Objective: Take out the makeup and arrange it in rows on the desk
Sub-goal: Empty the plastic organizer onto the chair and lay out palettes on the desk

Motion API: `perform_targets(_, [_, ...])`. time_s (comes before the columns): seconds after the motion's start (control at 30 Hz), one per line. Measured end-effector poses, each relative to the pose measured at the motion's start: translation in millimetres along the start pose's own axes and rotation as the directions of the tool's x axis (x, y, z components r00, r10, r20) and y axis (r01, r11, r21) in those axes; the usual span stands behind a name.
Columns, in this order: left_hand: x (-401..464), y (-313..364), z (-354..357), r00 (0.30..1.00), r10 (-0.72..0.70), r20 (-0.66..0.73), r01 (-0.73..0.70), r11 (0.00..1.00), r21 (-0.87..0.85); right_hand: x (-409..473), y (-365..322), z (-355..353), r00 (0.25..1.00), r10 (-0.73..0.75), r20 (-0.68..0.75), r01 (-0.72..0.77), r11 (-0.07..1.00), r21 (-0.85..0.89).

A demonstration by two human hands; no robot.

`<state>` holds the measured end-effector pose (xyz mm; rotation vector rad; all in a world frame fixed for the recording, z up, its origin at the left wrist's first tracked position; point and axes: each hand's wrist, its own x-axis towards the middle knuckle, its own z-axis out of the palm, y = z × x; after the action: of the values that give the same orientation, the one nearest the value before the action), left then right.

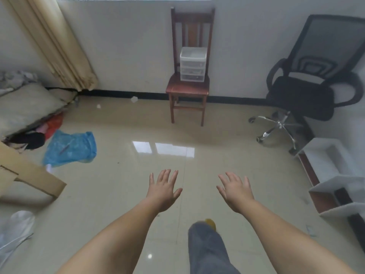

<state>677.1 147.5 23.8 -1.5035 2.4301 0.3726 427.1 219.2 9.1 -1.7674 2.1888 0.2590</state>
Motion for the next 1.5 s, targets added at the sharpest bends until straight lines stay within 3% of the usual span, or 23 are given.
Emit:
perform_targets(0.33, [218, 11, -89, 0.996, -0.078, -0.036, 0.075, 0.994, -0.077, 227, 63, -115, 0.995, -0.100, 0.029, 0.102, 0.993, -0.061])
perform_targets(0.63, [432, -64, -153, 0.991, -0.121, -0.062, 0.117, 0.991, -0.070, 453, 44, -187, 0.991, -0.130, 0.034, 0.132, 0.990, -0.055])
perform_targets(0.9, [630, -123, -245, 0.998, -0.006, -0.065, 0.005, 1.000, -0.019, 627, 26, -261, 0.997, -0.023, 0.077, 0.022, 1.000, 0.021])
perform_targets(1.2, [820, -145, -300, 0.995, 0.061, -0.076, -0.063, 0.998, -0.026, 813, 37, -296, 0.993, -0.002, 0.118, -0.008, 0.997, 0.077])
perform_targets(1.37, [913, -154, -318, 0.998, 0.065, -0.017, -0.065, 0.998, -0.015, 917, 38, -309, 0.985, -0.004, 0.175, -0.031, 0.980, 0.195])
perform_targets(1.5, [993, -154, -329, 0.994, 0.098, -0.041, -0.098, 0.995, -0.005, 994, 35, -302, 0.962, 0.074, 0.264, -0.198, 0.852, 0.485])
